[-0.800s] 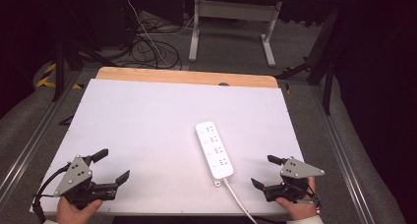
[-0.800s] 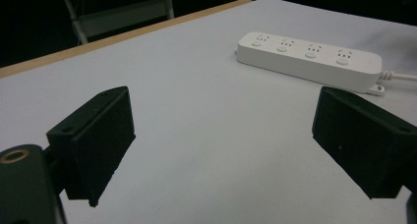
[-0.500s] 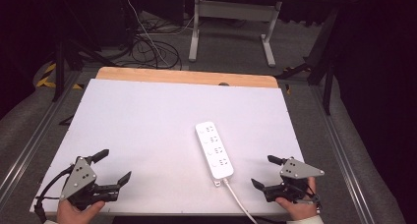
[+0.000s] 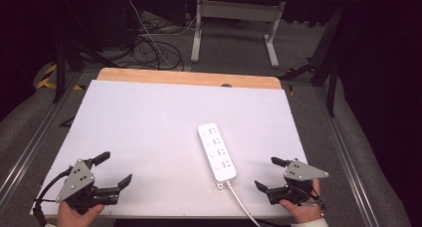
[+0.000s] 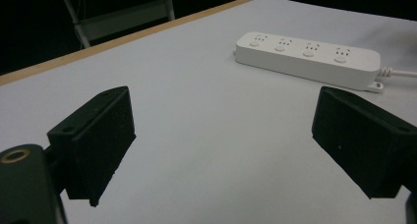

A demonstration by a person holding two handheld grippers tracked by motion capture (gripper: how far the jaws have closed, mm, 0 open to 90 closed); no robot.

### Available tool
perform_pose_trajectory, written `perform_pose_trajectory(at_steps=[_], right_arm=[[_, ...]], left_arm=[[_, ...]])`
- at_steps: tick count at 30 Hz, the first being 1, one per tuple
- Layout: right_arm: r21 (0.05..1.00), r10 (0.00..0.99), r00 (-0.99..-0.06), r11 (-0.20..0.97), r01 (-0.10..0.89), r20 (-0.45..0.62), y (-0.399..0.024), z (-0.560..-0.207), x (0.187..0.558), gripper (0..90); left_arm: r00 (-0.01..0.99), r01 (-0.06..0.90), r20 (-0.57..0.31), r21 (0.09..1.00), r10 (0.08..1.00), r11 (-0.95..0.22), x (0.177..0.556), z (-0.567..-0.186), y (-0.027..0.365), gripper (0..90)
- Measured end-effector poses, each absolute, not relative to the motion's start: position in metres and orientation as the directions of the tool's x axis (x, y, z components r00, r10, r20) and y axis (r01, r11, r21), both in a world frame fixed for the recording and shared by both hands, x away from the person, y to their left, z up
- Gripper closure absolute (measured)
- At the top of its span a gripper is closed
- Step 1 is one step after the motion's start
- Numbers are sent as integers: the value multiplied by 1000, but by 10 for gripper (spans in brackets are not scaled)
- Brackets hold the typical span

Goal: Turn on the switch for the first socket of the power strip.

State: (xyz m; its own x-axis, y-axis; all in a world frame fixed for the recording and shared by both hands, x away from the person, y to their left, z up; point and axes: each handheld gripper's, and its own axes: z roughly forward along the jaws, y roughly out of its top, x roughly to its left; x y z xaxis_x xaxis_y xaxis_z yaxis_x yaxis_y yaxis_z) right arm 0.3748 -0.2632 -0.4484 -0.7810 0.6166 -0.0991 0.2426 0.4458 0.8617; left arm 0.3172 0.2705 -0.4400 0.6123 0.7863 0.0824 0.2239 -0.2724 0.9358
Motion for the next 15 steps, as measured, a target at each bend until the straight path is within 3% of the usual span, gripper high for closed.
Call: perform_pose_trajectory(at_steps=[1,3,11,13,15], right_arm=[[858,609,-787,451,243,-97,-264,-447,375,135],[856,599,-795,458,240,-97,-264,-446,376,159],[842,572,-812,491,223,-119,-256,-431,381,190],[838,557,-821,502,211,-126,-253,-426,383,258],[839,547,-827,505,204,-128,-249,-421,384,264]], left_arm=[[612,219,94,934,786,-282,317,-440,270,96],[611,216,100,933,785,-287,317,-440,270,96],[605,214,108,932,789,-292,317,-439,270,98],[605,215,105,933,790,-289,317,-440,269,98],[604,215,108,932,789,-292,317,-440,269,98]])
